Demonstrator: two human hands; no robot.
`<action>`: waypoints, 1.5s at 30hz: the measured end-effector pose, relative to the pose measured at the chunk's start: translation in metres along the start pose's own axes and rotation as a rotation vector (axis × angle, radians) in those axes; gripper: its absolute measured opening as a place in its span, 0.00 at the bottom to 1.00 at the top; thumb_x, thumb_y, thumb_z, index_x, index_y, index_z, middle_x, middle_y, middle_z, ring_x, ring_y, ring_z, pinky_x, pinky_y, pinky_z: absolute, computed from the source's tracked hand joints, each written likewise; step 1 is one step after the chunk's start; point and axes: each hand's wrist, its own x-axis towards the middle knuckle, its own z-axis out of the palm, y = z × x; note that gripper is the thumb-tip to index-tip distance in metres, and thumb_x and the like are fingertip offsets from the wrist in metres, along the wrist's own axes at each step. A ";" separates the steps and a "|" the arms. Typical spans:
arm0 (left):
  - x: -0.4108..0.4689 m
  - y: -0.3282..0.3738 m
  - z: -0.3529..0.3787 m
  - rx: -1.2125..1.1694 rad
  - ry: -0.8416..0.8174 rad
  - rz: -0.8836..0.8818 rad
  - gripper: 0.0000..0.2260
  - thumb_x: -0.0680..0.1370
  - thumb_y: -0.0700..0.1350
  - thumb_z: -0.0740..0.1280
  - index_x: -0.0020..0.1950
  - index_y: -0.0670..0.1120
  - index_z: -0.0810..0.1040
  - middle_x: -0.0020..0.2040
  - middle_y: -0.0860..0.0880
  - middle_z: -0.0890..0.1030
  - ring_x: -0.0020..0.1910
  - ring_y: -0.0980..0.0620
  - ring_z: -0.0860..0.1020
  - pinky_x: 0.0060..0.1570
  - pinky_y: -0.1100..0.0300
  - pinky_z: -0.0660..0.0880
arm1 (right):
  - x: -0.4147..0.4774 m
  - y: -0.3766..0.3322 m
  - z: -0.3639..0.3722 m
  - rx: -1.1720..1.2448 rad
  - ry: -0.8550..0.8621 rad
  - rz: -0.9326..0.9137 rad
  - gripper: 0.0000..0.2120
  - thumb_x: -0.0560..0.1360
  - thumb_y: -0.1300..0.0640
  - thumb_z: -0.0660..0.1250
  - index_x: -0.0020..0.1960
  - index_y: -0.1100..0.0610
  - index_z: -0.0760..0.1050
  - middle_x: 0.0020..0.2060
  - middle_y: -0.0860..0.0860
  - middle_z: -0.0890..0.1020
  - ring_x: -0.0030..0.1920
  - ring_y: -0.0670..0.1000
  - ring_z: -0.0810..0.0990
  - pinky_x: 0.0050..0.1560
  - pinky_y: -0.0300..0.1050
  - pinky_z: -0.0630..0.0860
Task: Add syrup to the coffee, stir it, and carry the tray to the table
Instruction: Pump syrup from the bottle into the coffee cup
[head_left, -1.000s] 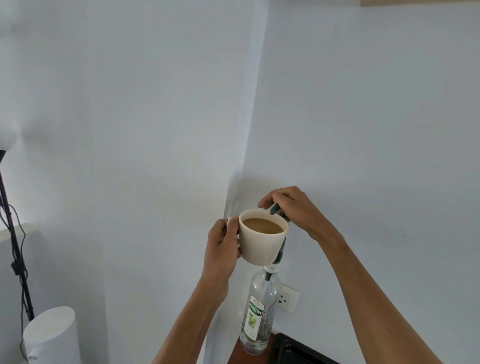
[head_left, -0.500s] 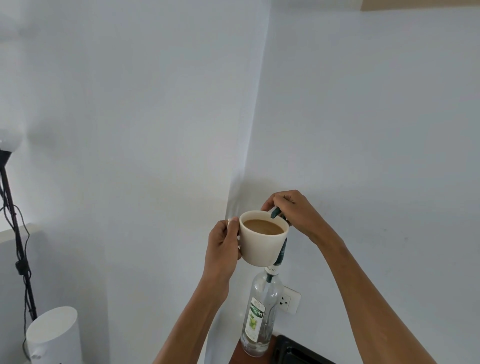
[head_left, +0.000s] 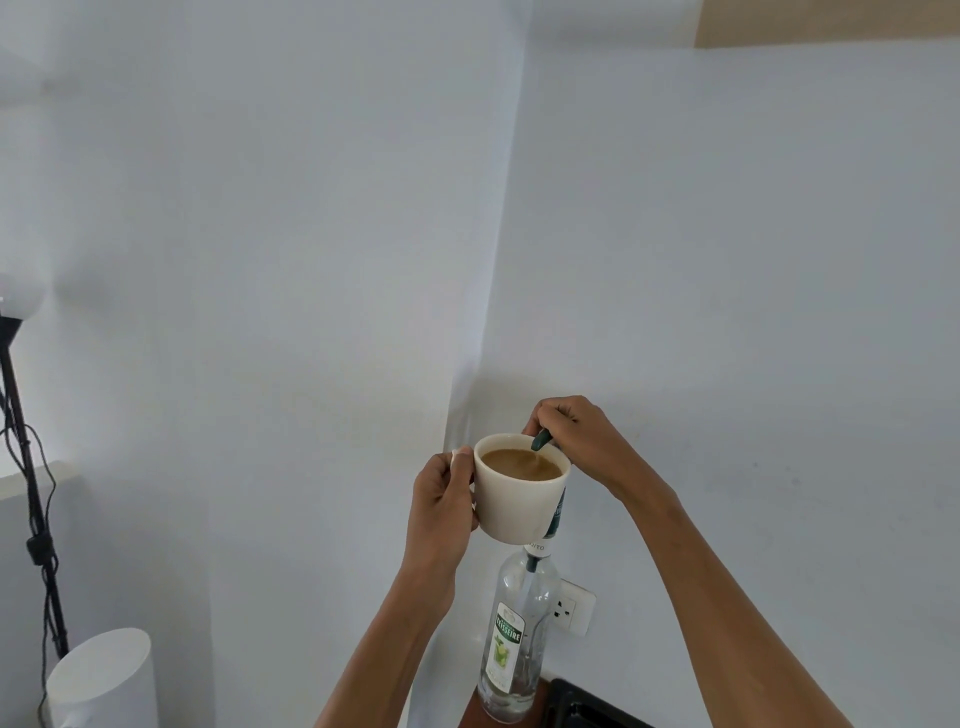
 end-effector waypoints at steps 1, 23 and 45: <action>0.000 0.000 -0.001 0.005 0.000 0.004 0.15 0.84 0.49 0.60 0.44 0.40 0.74 0.29 0.57 0.73 0.25 0.62 0.69 0.26 0.70 0.68 | 0.000 0.000 -0.001 0.010 -0.013 -0.002 0.16 0.79 0.61 0.57 0.40 0.63 0.80 0.43 0.60 0.85 0.34 0.45 0.76 0.33 0.36 0.73; -0.002 -0.004 -0.005 0.008 -0.017 -0.011 0.15 0.84 0.50 0.59 0.43 0.42 0.74 0.30 0.57 0.74 0.25 0.63 0.70 0.25 0.70 0.69 | 0.008 -0.005 -0.014 -0.028 -0.046 0.041 0.19 0.81 0.61 0.54 0.38 0.59 0.78 0.41 0.52 0.87 0.31 0.45 0.85 0.32 0.33 0.79; 0.003 0.001 -0.002 0.011 -0.025 -0.009 0.15 0.84 0.50 0.60 0.39 0.45 0.72 0.28 0.58 0.72 0.28 0.58 0.68 0.26 0.69 0.68 | 0.010 0.004 -0.002 0.080 0.008 0.015 0.12 0.76 0.58 0.56 0.39 0.66 0.68 0.32 0.46 0.86 0.26 0.42 0.78 0.27 0.32 0.75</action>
